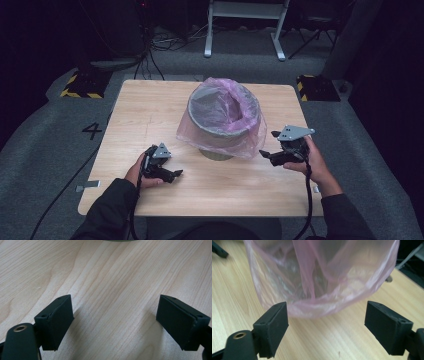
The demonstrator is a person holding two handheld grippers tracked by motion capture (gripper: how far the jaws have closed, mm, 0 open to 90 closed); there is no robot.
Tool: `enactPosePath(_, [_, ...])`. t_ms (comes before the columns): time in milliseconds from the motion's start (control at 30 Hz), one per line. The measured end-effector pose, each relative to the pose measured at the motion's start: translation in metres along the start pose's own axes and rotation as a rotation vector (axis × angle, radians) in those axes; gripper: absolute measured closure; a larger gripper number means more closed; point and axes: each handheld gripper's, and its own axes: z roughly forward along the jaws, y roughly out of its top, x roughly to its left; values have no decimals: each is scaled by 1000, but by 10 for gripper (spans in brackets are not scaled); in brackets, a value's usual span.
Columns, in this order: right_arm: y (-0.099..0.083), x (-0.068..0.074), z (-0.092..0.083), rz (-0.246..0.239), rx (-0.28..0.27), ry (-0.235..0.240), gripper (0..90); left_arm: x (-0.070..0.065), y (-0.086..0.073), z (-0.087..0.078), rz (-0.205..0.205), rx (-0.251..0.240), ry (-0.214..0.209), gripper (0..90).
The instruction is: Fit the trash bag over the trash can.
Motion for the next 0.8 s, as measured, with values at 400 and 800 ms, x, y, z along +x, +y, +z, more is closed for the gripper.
enactPosePath(400, [-30, 5, 24, -1, 124, -24, 186, 0, 0, 0, 0, 0, 1, 140])
enactPosePath(800, [-57, 12, 37, 7, 185, -15, 182, 0, 0, 0, 1, 0, 1, 140])
